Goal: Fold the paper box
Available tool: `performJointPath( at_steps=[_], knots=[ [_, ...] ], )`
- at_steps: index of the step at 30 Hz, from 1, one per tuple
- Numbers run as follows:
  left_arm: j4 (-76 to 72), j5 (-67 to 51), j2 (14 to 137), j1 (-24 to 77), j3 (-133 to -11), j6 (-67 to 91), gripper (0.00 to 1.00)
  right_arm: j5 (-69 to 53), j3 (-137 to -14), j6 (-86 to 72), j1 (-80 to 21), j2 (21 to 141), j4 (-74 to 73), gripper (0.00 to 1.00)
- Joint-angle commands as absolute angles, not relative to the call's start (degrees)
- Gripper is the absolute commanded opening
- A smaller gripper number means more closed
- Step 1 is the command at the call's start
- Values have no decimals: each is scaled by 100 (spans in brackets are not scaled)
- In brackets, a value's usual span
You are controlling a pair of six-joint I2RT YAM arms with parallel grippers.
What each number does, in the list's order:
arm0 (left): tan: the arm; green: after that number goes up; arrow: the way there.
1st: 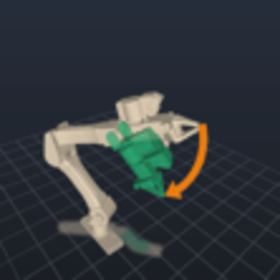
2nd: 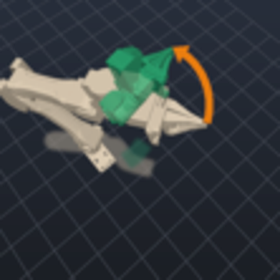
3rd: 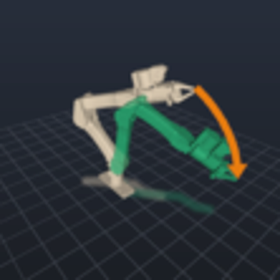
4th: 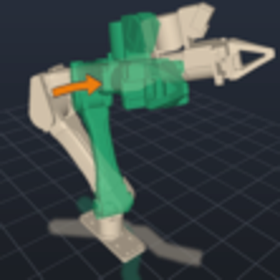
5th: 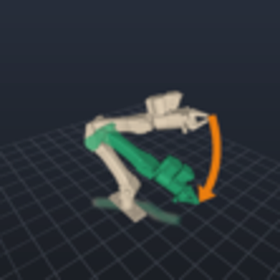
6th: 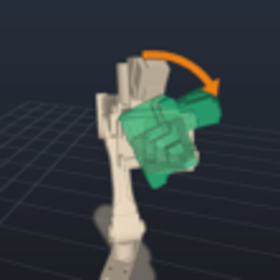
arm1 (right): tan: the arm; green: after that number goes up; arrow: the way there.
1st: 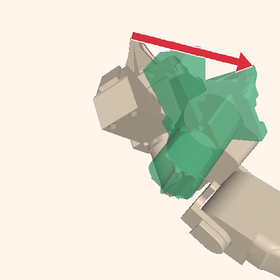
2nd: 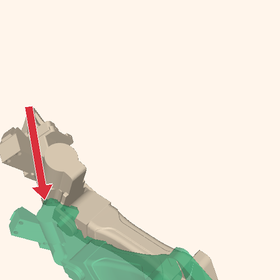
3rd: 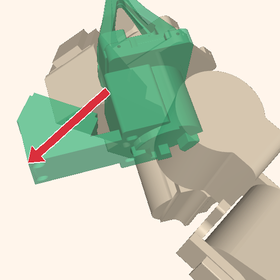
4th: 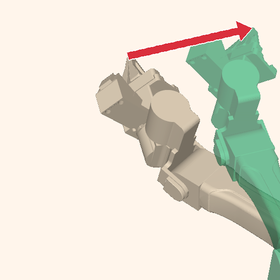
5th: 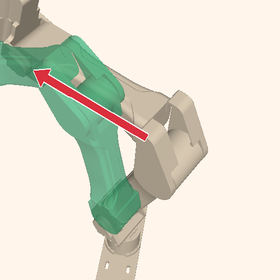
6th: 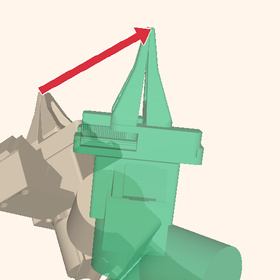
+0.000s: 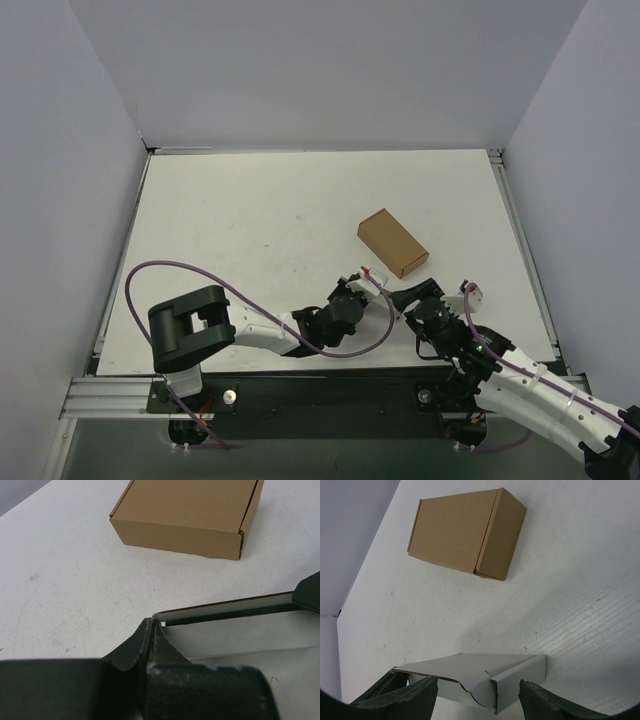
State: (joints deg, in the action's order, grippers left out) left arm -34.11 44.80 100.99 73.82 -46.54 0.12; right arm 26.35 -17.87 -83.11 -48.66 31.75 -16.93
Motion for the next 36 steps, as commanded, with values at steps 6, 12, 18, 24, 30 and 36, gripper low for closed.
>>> performJointPath(
  at_steps=[6, 12, 18, 24, 30, 36],
  knots=[
    [-2066, 4104, 10398, 7479, -4430, 35, 0, 2900, -1828, -8376, -4843, 3103, -1837, 66],
    [-2048, 4104, 10415, 7471, -4412, 35, 0, 3006, -1942, -8226, -4825, 2901, -1863, 70],
    [-2022, 4096, 10380, 7479, -4421, 35, 0, 2962, -1951, -8271, -4729, 3084, -1846, 72],
    [-2021, 4087, 10371, 7488, -4421, 35, 0, 2892, -1925, -8235, -4588, 3243, -1732, 74],
    [-2004, 4096, 10406, 7506, -4456, 35, 0, 2795, -1811, -8261, -4544, 3331, -1652, 73],
    [-1960, 4148, 10459, 7532, -4500, 35, 0, 2663, -1653, -8385, -4544, 3296, -1538, 69]
  ],
)
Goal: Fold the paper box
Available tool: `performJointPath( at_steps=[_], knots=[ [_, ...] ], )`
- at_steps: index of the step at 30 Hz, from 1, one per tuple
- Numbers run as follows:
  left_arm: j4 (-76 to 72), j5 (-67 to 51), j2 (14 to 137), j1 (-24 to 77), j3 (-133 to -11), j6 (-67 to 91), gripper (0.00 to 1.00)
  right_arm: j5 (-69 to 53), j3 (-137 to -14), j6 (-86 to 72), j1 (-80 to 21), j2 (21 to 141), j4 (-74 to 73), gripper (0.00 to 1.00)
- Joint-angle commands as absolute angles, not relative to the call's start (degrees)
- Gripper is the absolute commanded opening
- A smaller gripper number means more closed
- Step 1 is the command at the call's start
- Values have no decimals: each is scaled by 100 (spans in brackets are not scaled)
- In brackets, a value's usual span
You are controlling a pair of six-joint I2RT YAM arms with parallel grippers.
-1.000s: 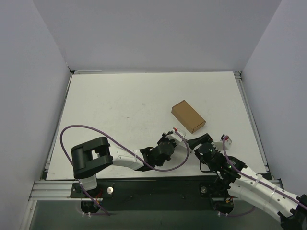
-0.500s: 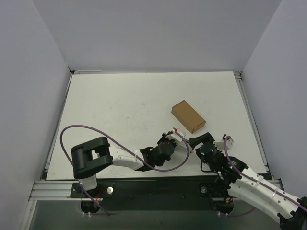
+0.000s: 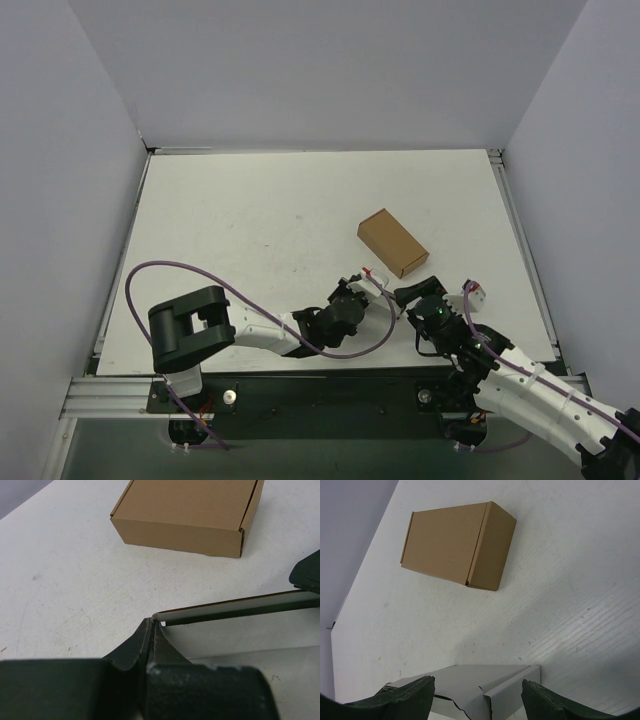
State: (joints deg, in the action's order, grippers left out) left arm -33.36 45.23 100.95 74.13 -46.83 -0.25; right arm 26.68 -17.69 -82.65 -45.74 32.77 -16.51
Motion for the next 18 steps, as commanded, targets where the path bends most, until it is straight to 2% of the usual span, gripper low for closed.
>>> performJointPath(
  at_steps=[1, 11, 18],
  knots=[
    [-1943, 4157, 10485, 7532, -4509, 35, 0, 2646, -1618, -8411, -4553, 3287, -1538, 68],
    [-1820, 4201, 10670, 7602, -4667, 35, 0, 2619, -1371, -8657, -4579, 3243, -1318, 59],
    [-1802, 4184, 10784, 7629, -4711, 70, 0, 2768, -1275, -8807, -4702, 3287, -1266, 39]
  ],
)
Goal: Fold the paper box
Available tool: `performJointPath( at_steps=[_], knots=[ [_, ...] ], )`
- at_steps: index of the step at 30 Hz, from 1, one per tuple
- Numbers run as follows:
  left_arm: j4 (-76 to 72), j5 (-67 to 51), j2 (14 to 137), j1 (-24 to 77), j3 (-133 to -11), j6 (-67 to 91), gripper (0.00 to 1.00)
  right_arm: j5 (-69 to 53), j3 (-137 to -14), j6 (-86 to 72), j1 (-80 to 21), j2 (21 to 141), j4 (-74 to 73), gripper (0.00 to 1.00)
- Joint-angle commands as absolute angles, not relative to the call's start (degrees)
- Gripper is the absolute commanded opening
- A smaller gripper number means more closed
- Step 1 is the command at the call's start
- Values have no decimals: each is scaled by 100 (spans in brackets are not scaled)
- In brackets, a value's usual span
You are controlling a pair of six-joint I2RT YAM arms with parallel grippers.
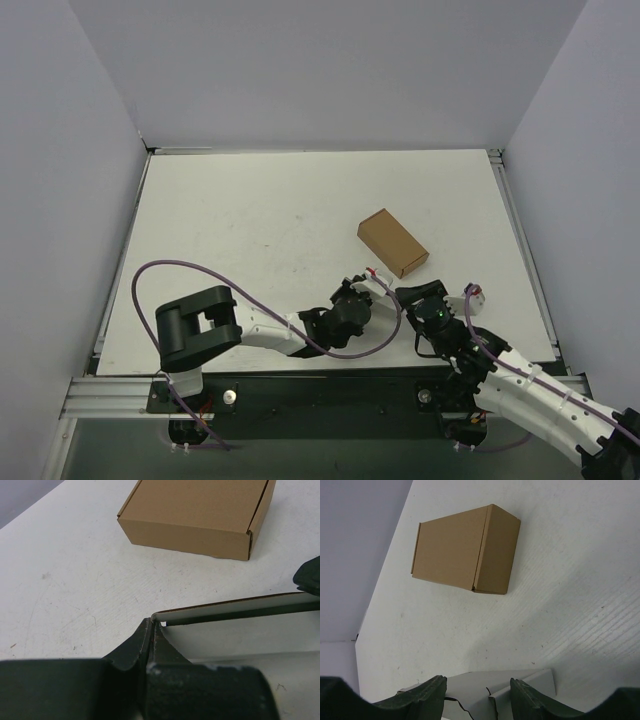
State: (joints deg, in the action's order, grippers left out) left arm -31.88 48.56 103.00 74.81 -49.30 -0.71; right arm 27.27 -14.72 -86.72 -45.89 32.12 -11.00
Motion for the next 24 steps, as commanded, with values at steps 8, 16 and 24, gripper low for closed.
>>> performJointPath(
  at_steps=[8, 16, 24],
  knots=[
    [-1758, 4122, 10881, 7646, -4755, 123, 0, 3093, -1248, -9017, -5027, 3454, -1380, 24],
    [-1530, 4104, 10793, 7655, -4869, 211, 0, 3506, -1160, -9246, -5361, 3551, -1819, 14],
    [-1380, 4280, 10538, 7778, -4983, 141, 10, 3726, -1081, -9457, -5484, 3814, -1837, 7]
  ],
)
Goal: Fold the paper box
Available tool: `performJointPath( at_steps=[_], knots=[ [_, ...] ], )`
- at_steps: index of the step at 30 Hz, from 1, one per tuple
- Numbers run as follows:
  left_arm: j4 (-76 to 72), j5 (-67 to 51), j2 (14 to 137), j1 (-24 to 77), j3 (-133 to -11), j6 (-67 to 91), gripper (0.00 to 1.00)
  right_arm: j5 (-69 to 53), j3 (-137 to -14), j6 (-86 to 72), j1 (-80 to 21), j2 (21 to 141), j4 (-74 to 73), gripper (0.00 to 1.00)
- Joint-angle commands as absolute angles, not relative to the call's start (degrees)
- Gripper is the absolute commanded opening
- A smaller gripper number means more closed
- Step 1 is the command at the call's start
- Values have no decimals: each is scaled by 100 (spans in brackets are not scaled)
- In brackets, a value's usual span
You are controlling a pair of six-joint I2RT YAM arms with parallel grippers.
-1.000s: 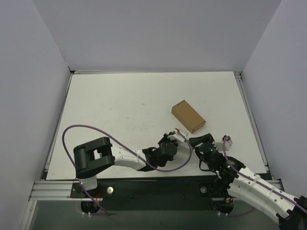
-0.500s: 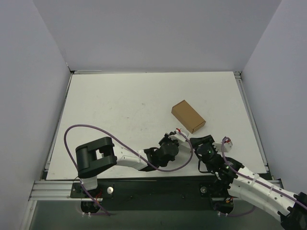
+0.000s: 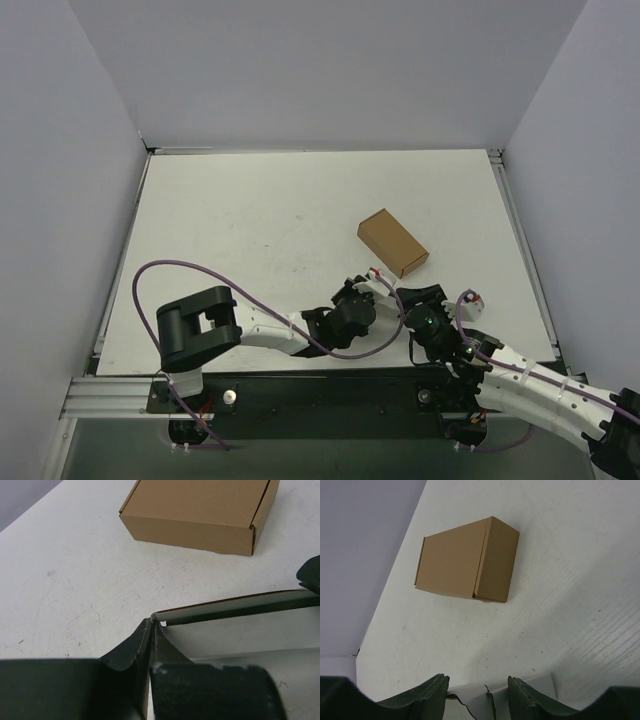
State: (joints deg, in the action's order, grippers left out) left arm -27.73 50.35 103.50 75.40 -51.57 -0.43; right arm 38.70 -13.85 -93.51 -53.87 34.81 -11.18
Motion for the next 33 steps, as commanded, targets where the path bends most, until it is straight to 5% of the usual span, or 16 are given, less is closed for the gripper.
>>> performJointPath(
  at_steps=[1, 13, 33],
  knots=[
    [-1380, 4306, 10503, 7796, -4983, 97, 13, 3753, -1090, -9474, -5484, 3814, -1837, 7],
    [-1380, 4588, 10125, 7893, -4939, -140, 45, 3902, -1099, -9633, -5537, 3946, -1925, 6],
    [-1187, 4105, 9176, 7858, -4922, -211, 73, 3981, -1125, -9633, -5581, 3902, -2013, 5]
  ],
)
